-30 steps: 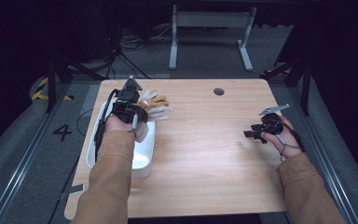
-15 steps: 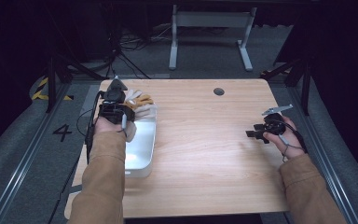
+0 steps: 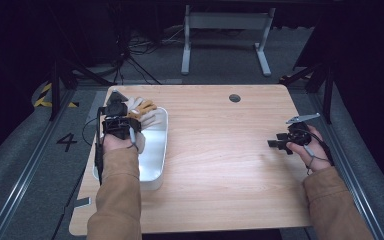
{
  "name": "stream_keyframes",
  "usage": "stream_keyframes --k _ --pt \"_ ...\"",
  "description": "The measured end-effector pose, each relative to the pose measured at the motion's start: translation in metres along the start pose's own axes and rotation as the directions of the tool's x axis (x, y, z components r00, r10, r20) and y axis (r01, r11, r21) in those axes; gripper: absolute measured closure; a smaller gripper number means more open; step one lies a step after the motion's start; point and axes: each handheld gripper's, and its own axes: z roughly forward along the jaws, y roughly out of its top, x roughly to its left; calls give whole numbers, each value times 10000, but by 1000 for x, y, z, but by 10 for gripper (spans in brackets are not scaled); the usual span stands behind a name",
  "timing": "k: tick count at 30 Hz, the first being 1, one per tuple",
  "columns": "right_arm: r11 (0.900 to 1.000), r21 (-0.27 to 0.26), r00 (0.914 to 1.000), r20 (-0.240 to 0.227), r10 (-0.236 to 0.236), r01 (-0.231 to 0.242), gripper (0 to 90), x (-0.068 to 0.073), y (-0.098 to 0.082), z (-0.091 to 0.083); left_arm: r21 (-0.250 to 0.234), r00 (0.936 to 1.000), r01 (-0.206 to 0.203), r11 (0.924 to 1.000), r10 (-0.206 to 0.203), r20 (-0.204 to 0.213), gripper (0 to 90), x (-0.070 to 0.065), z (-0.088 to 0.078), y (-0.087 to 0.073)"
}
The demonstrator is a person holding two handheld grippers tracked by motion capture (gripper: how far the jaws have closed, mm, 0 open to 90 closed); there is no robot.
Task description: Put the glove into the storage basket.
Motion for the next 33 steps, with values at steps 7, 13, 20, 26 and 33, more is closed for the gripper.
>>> stream_keyframes --k 7,13,20,26,33 --pt "9999 56 9999 -75 -148 148 420 2 1 3 -331 9987 440 9985 -448 -232 687 -4 8 -3" --pt "9999 17 9999 -95 -106 106 419 0 1 2 -199 9976 470 9987 -480 -504 684 -3 13 -4" --pt "9999 93 10000 -35 -65 65 416 -1 -1 3 -12 9977 531 9986 -531 -412 680 3 29 -10" --pt "9998 156 10000 -57 -78 79 412 -1 -1 4 222 9968 700 9973 -691 -394 679 10 45 -16" --pt "9996 285 10000 -19 -92 92 411 -1 -3 7 482 9959 881 9949 -868 -270 678 17 63 -20"
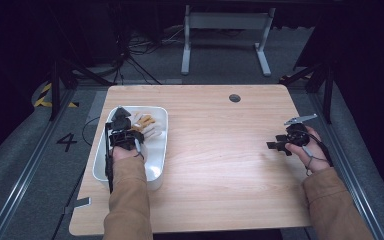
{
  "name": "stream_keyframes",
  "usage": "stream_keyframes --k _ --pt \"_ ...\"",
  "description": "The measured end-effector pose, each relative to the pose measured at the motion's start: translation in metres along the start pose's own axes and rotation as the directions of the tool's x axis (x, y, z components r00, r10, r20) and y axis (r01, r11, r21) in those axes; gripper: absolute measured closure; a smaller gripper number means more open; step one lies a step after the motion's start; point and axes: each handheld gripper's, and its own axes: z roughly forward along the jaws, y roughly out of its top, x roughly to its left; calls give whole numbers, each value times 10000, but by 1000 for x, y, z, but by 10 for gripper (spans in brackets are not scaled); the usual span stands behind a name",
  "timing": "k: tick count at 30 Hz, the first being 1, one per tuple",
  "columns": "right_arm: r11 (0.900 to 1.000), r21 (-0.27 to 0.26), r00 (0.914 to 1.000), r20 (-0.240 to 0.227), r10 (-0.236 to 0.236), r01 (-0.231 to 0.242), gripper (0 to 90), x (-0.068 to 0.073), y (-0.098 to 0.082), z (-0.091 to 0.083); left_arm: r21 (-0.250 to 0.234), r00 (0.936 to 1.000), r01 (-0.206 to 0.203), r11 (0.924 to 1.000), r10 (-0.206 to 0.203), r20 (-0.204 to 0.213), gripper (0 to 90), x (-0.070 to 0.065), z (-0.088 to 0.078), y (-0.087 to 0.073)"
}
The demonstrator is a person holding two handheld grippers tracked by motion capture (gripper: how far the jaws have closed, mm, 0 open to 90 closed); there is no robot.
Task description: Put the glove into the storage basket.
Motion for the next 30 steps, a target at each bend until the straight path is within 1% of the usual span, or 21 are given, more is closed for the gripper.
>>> stream_keyframes --k 4,5,6,7,10,11,14,18,20,23,25,28,30 --pt "10000 61 10000 3 -31 31 410 1 0 1 55 10000 21 10000 -20 -33 677 1 5 0" --pt "10000 64 10000 -8 -56 56 410 2 0 2 117 10000 21 9999 -21 43 675 2 10 0" --pt "10000 72 10000 3 -62 62 410 2 0 3 121 10000 7 9999 -8 9 675 2 12 -1" --pt "9999 86 10000 -8 -56 56 410 2 0 3 103 10000 -4 9999 3 63 674 2 14 -1" --pt "9999 121 10000 44 -66 65 410 2 -1 4 117 10000 48 9999 -49 84 674 2 17 -1" --pt "9999 124 10000 47 -70 69 409 2 -1 4 104 9999 120 9999 -121 75 674 3 21 -2" --pt "9999 139 10000 54 -79 78 408 2 -1 4 168 9998 142 9998 -144 121 673 6 27 -4" --pt "9998 179 10000 47 -47 46 408 2 -1 5 207 9999 102 9997 -104 73 670 6 31 -6" --pt "9998 210 10000 62 -58 56 408 3 -2 5 264 9998 163 9995 -165 58 668 8 32 -6" --pt "9995 263 9998 7 -185 185 407 5 -1 7 243 9997 214 9995 -216 65 665 11 34 -7" --pt "9995 259 9998 24 -179 178 406 5 -1 7 248 9998 194 9995 -195 54 662 12 36 -7" --pt "9995 284 9999 41 -132 131 405 4 -2 7 233 9998 178 9996 -176 -96 661 12 37 -7" --pt "9994 325 9999 22 -144 143 405 4 -3 8 261 9998 183 9995 -180 -98 660 13 38 -7"
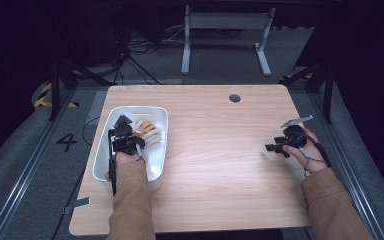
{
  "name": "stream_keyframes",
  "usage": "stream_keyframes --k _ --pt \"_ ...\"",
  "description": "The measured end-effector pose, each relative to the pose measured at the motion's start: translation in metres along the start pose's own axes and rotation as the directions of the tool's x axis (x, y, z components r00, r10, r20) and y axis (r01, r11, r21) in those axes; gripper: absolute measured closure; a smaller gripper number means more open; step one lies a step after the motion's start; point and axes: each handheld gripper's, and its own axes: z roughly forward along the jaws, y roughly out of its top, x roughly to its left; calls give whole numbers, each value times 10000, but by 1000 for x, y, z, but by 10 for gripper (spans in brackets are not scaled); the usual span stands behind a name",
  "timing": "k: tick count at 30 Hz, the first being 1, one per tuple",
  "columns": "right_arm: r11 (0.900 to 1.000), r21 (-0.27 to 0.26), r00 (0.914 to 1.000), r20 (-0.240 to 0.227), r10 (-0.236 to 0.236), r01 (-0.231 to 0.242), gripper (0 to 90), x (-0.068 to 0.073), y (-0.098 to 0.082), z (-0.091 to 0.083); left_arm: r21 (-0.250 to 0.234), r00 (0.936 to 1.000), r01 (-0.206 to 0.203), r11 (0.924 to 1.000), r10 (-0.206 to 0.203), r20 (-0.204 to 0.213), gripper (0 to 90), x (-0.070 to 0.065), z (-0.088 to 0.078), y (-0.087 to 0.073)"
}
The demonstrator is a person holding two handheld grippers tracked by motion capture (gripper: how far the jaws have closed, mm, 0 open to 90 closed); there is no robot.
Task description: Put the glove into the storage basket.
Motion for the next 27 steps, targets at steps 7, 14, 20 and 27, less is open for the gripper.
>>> stream_keyframes --k 7,14,20,27 --pt "10000 44 10000 42 0 0 403 1 0 1 304 9998 -76 9995 82 -197 658 0 5 0" --pt "9999 130 10000 -3 1 -1 399 1 -1 1 642 9990 -82 9979 110 -430 654 0 9 -1" --pt "9998 187 10000 17 -2 2 396 1 -2 2 807 9981 -85 9967 133 -600 647 4 10 -1" --pt "9997 244 10000 35 -41 40 395 2 -2 3 1013 9979 -114 9948 178 -623 643 7 11 0"
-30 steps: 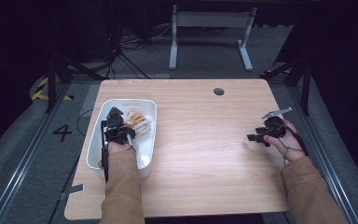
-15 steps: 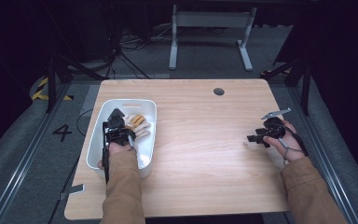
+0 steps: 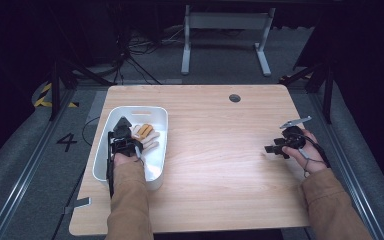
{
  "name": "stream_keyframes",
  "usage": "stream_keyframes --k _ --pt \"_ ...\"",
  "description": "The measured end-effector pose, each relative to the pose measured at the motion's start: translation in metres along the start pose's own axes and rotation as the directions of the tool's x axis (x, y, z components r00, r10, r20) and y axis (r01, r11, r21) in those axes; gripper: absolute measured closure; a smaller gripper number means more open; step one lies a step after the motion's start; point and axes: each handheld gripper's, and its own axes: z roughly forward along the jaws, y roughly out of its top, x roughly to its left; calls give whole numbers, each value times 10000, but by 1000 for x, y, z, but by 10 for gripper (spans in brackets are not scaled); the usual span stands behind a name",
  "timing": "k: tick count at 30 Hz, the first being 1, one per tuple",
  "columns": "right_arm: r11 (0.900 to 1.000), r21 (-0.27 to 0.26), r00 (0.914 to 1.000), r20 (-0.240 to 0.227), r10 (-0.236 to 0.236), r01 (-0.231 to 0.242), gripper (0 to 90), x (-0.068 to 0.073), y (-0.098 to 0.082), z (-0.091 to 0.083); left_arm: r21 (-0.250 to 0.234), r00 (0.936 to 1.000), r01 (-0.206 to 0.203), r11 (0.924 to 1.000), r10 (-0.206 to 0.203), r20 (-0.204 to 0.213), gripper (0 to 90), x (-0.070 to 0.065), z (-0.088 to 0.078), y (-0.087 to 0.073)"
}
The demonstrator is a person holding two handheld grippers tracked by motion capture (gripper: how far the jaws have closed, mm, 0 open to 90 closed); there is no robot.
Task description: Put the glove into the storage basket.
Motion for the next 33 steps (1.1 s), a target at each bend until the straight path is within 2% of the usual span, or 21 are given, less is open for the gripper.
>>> stream_keyframes --k 5,6,7,8,9,10,14,17,19,20,24,25,26,30,33 --pt "10000 -7 10000 -5 -12 12 393 0 0 1 90 10000 27 10000 -26 -28 625 0 1 1" --pt "10000 4 10000 -43 -5 5 392 0 -1 2 484 9999 98 9988 -95 -75 584 2 4 2" --pt "10000 4 10000 -43 -5 5 392 0 -1 2 484 9999 98 9988 -95 -75 510 2 4 2" --pt "10000 35 10000 -28 15 -15 391 0 -1 2 728 9999 127 9973 -122 -66 510 2 7 3" --pt "10000 79 10000 -39 36 -36 390 -1 -1 2 923 9999 154 9956 -152 -34 417 2 8 4" --pt "9999 115 10000 -11 39 -39 390 -1 -2 3 1019 10000 40 9948 -36 -36 344 0 9 5" --pt "9999 57 10000 -9 95 -95 388 -2 -2 3 1136 10000 -15 9935 8 54 237 0 9 6" --pt "9999 5 9999 25 137 -137 384 -2 -2 2 950 9981 -26 9955 -33 612 173 2 5 6" --pt "9999 0 9999 38 131 -131 382 -2 -2 2 904 9971 -57 9959 -13 764 142 2 4 6" --pt "9999 7 9999 5 149 -149 380 -2 -2 2 891 9952 -157 9959 70 977 129 2 2 6" --pt "9999 -18 9999 67 153 -152 378 -2 -2 2 674 9933 -311 9972 233 1133 47 2 0 6" --pt "9999 -17 9999 68 155 -155 377 -2 -2 2 434 9933 -450 9980 401 1084 18 2 -1 7" --pt "9999 -18 9999 65 155 -155 377 -2 -2 2 379 9934 -429 9984 386 1082 0 1 -3 7" --pt "9998 -46 9998 65 175 -174 377 -3 -3 2 -170 9893 -391 9991 411 1398 0 2 -10 7" --pt "9998 -47 9998 73 174 -174 377 -3 -3 2 -661 9886 -500 9966 588 1386 0 2 -17 6"
